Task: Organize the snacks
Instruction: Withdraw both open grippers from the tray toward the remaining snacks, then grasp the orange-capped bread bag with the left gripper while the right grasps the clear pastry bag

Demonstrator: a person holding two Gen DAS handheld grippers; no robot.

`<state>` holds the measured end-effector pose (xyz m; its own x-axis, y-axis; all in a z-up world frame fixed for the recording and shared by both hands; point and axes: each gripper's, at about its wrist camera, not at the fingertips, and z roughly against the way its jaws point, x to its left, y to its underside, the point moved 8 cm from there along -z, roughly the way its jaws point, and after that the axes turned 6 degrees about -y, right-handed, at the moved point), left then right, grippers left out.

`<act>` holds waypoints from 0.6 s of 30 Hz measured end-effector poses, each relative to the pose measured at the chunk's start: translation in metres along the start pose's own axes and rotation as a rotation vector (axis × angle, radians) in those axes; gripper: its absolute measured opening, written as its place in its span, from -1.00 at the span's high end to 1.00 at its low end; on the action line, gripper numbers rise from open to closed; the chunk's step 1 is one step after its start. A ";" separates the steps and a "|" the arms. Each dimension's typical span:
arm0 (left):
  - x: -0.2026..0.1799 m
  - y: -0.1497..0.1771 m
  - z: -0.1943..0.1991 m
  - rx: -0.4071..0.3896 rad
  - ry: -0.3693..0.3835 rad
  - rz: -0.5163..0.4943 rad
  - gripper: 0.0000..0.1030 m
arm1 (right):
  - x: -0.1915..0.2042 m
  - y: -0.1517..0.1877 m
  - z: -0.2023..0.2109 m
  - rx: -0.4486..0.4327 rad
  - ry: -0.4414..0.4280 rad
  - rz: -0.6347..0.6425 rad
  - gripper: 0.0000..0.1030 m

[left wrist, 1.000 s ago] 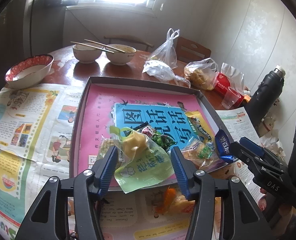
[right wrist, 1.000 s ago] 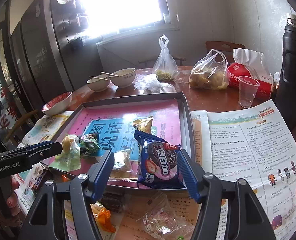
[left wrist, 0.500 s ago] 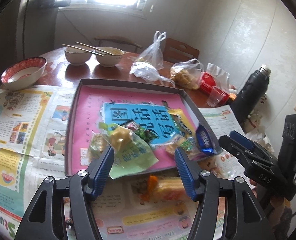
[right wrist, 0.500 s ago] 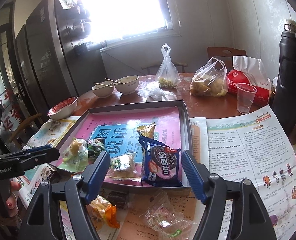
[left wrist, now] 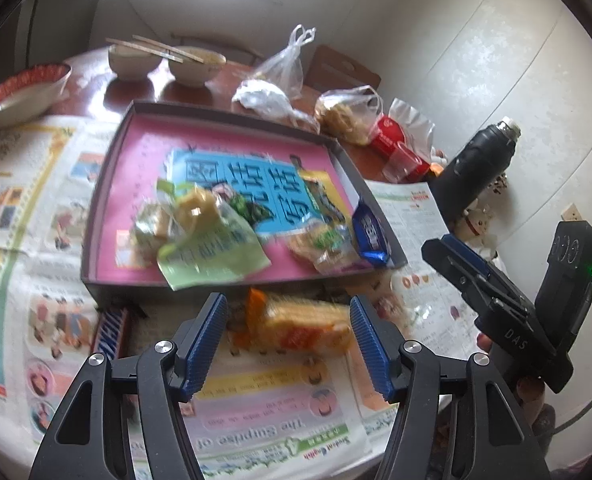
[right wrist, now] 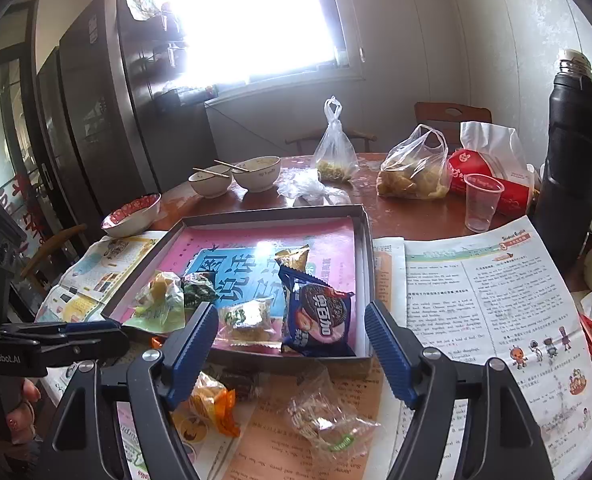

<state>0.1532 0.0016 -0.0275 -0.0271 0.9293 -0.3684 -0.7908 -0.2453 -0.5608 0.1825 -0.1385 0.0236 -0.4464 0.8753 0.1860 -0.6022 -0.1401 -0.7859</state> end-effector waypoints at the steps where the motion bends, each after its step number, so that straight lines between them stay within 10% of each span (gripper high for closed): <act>1: -0.001 0.003 -0.001 0.009 0.005 0.002 -0.28 | -0.001 0.001 0.001 -0.001 0.004 0.000 -0.46; 18: -0.019 0.037 -0.018 0.135 0.046 0.038 -0.28 | -0.009 0.021 0.017 0.012 0.001 0.015 -0.49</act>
<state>0.1354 -0.0303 -0.0540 -0.0328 0.9058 -0.4224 -0.8651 -0.2374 -0.4419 0.1623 -0.1568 0.0159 -0.4547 0.8736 0.1731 -0.6034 -0.1592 -0.7814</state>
